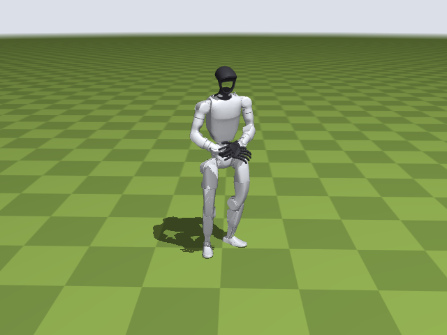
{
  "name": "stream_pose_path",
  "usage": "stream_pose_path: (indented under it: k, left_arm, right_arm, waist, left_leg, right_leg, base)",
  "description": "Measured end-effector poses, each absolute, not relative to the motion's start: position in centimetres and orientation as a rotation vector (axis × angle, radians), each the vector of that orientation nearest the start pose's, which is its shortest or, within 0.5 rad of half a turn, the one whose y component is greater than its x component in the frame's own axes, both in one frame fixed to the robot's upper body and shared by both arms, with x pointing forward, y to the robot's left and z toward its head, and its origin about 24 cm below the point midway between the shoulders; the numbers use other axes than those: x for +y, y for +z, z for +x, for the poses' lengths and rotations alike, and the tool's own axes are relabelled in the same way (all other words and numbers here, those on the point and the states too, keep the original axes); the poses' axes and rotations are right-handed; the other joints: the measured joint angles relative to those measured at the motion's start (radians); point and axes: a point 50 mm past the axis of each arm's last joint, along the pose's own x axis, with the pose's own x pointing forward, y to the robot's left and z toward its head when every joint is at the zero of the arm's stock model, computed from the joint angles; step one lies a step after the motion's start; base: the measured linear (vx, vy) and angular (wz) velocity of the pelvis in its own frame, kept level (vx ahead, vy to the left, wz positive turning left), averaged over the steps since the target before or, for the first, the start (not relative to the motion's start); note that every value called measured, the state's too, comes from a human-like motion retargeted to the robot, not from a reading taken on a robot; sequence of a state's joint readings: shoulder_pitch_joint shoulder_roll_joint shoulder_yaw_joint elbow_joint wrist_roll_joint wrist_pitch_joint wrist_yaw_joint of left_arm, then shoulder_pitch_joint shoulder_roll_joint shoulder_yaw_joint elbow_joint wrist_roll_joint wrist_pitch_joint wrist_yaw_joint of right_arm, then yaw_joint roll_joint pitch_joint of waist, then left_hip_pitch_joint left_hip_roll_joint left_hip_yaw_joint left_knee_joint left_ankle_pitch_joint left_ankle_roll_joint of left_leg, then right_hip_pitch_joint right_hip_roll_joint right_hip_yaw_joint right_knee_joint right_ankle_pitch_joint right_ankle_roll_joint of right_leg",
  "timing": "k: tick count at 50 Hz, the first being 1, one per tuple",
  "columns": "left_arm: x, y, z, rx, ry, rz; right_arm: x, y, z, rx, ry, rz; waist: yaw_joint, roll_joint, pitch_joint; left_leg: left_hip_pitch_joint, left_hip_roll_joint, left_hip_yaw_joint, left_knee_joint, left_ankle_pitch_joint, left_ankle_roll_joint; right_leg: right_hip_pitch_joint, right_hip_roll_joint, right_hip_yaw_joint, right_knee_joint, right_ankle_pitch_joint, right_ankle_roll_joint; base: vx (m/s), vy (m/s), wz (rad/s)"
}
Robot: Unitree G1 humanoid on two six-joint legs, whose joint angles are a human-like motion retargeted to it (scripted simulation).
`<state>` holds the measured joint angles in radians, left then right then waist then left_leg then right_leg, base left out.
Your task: Sport exercise
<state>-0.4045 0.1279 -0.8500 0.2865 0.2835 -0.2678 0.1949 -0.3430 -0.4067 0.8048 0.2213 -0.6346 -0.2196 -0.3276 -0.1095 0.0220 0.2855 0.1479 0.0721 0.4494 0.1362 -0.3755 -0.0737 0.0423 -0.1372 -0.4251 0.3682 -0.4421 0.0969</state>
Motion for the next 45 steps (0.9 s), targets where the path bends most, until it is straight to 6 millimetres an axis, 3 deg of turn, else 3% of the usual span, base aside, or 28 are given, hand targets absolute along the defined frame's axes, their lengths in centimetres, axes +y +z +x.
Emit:
stream_pose_path:
  k: [8,12,15,18,22,24,26,28,31,36,39,42,45]
  left_arm:
    - [-1.8,7.0,24.8,-0.502,-0.691,0.506]
    - [0.1,7.5,26.3,-0.520,-0.580,0.546]
    - [2.0,6.6,27.3,-0.488,-0.498,0.602]
    - [4.4,3.9,27.7,-0.384,-0.432,0.693]
    - [9.0,-3.0,26.3,-0.097,-0.380,0.891]
    - [12.1,-7.5,23.8,0.126,-0.369,1.009]
    - [15.3,-11.6,19.6,0.377,-0.377,1.100]
    - [18.0,-14.6,14.2,0.622,-0.409,1.149]
    - [20.5,-16.7,5.8,0.930,-0.481,1.132]
    - [21.3,-16.5,-7.2,1.329,-0.565,0.953]
    - [20.8,-15.0,-13.3,1.496,-0.578,0.841]
    - [20.2,-13.6,-17.0,1.591,-0.584,0.774]
    - [20.1,-13.0,-18.2,1.616,-0.592,0.771]
  right_arm:
    - [-5.5,4.7,26.0,-0.589,0.562,-1.071]
    - [-6.2,5.3,27.1,-0.610,0.487,-1.121]
    - [-6.9,5.0,27.8,-0.601,0.429,-1.172]
    - [-8.3,2.9,28.1,-0.522,0.396,-1.244]
    - [-11.0,-2.7,26.7,-0.284,0.411,-1.371]
    - [-12.8,-6.6,24.6,-0.095,0.447,-1.438]
    - [-15.3,-10.3,21.2,0.133,0.494,-1.485]
    - [-18.1,-13.3,16.6,0.386,0.544,-1.503]
    - [-22.0,-16.0,8.3,0.782,0.592,-1.446]
    - [-25.9,-15.8,-5.6,1.341,0.558,-1.213]
    - [-26.6,-14.1,-12.0,1.548,0.544,-1.118]
    - [-26.8,-12.8,-15.5,1.641,0.551,-1.093]
    - [-27.0,-12.3,-16.2,1.620,0.570,-1.151]
  waist:
    - [0.013,-0.013,-0.002]
    - [0.022,-0.025,-0.005]
    - [0.027,-0.038,-0.002]
    - [0.027,-0.055,0.008]
    - [0.024,-0.080,0.031]
    - [0.018,-0.091,0.043]
    - [0.011,-0.101,0.063]
    - [0.001,-0.105,0.089]
    - [-0.018,-0.100,0.144]
    - [-0.040,-0.075,0.223]
    - [-0.049,-0.058,0.230]
    - [-0.056,-0.046,0.233]
    - [-0.070,-0.045,0.234]
  left_leg:
    - [-0.008,-0.008,0.010,0.014,-0.007,0.015]
    - [-0.025,-0.015,0.009,0.033,-0.017,0.029]
    - [-0.044,-0.020,0.005,0.055,-0.030,0.042]
    - [-0.069,-0.026,-0.001,0.088,-0.049,0.056]
    - [-0.117,-0.031,-0.011,0.156,-0.086,0.077]
    - [-0.159,-0.029,-0.015,0.210,-0.113,0.089]
    - [-0.206,-0.023,-0.016,0.276,-0.143,0.104]
    - [-0.260,-0.013,-0.018,0.355,-0.179,0.119]
    - [-0.354,0.008,-0.023,0.498,-0.243,0.142]
    - [-0.532,0.046,-0.037,0.742,-0.346,0.178]
    - [-0.638,0.068,-0.047,0.872,-0.395,0.203]
    - [-0.720,0.093,-0.059,1.007,-0.446,0.228]
    - [-0.788,0.115,-0.080,1.150,-0.497,0.252]
  right_leg:
    - [-0.014,-0.010,0.020,0.008,0.006,0.013]
    - [-0.038,-0.021,0.036,0.029,0.004,0.022]
    - [-0.064,-0.034,0.047,0.058,-0.002,0.029]
    - [-0.096,-0.052,0.055,0.101,-0.012,0.038]
    - [-0.151,-0.083,0.061,0.179,-0.030,0.047]
    - [-0.191,-0.098,0.062,0.222,-0.041,0.048]
    - [-0.234,-0.115,0.064,0.272,-0.053,0.049]
    - [-0.282,-0.130,0.069,0.329,-0.067,0.046]
    - [-0.364,-0.152,0.084,0.428,-0.104,0.031]
    - [-0.527,-0.181,0.121,0.607,-0.188,0.000]
    - [-0.626,-0.195,0.140,0.708,-0.236,-0.022]
    - [-0.702,-0.207,0.160,0.818,-0.288,-0.049]
    - [-0.763,-0.223,0.181,0.946,-0.355,-0.088]
  base:
    - [0.00,0.00,0.00]
    - [-0.02,0.06,-0.14]
    - [-0.04,0.07,-0.13]
    - [-0.05,0.07,-0.11]
    - [-0.07,0.07,-0.09]
    - [-0.08,0.07,-0.11]
    - [-0.09,0.07,-0.15]
    - [-0.09,0.06,-0.15]
    - [-0.10,0.06,-0.14]
    - [-0.09,0.04,-0.13]
    - [-0.06,0.03,-0.09]
    - [0.00,0.00,0.00]
    - [0.00,0.00,0.00]
